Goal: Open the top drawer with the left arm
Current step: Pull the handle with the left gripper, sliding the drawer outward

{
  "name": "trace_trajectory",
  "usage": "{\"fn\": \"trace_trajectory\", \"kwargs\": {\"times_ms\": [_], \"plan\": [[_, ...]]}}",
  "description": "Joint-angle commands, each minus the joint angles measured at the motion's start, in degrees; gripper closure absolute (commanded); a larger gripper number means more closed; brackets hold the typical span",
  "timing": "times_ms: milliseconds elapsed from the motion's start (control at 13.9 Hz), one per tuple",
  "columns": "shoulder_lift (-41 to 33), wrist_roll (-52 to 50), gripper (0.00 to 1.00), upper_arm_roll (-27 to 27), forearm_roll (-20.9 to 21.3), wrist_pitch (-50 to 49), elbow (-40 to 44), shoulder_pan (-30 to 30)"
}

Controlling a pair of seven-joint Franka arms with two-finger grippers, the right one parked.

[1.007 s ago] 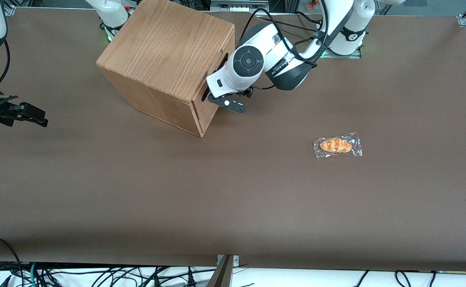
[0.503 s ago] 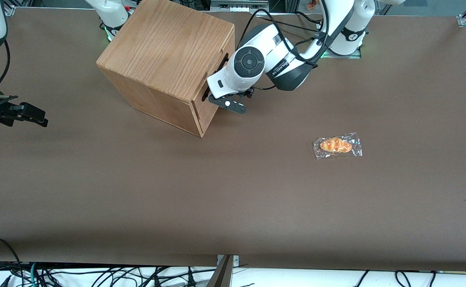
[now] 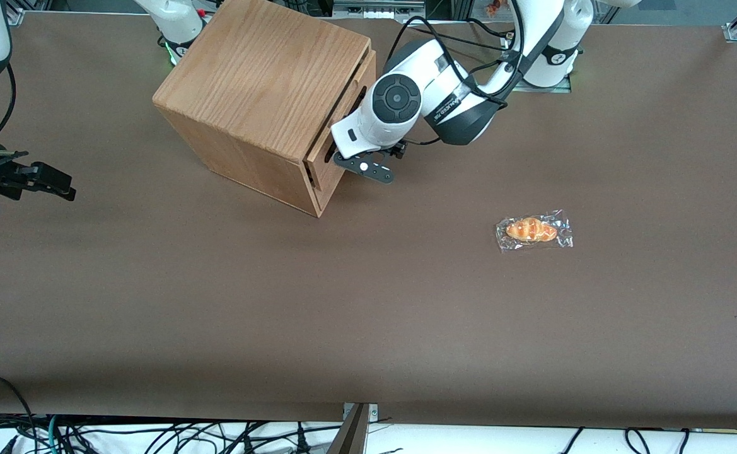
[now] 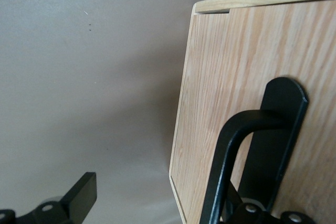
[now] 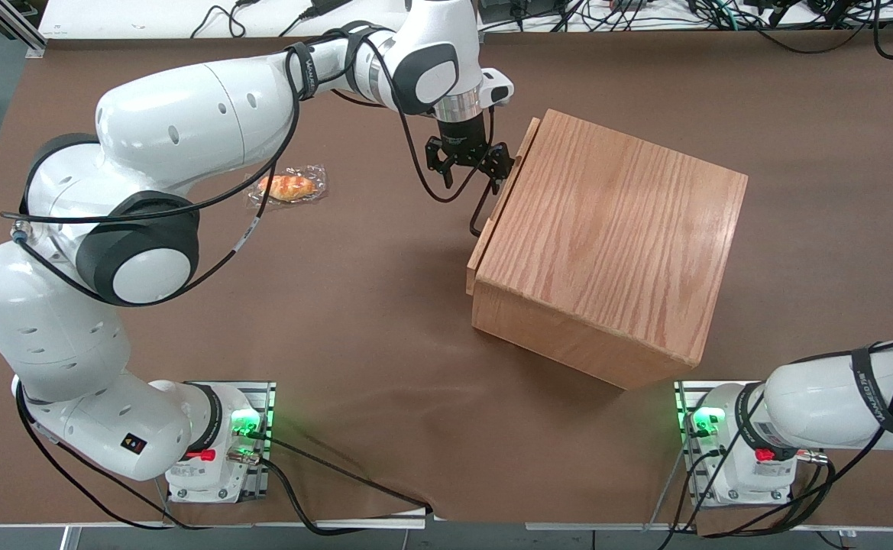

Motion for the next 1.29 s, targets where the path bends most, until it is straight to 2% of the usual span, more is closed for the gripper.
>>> {"fn": "trace_trajectory", "kwargs": {"times_ms": [0,1222], "plan": [[-1.8,0.7,0.00,-0.5,1.7,-0.5,-1.6,1.4],[-3.7,1.3,0.00,-0.6,1.7,-2.0,-3.9,7.3]]}}
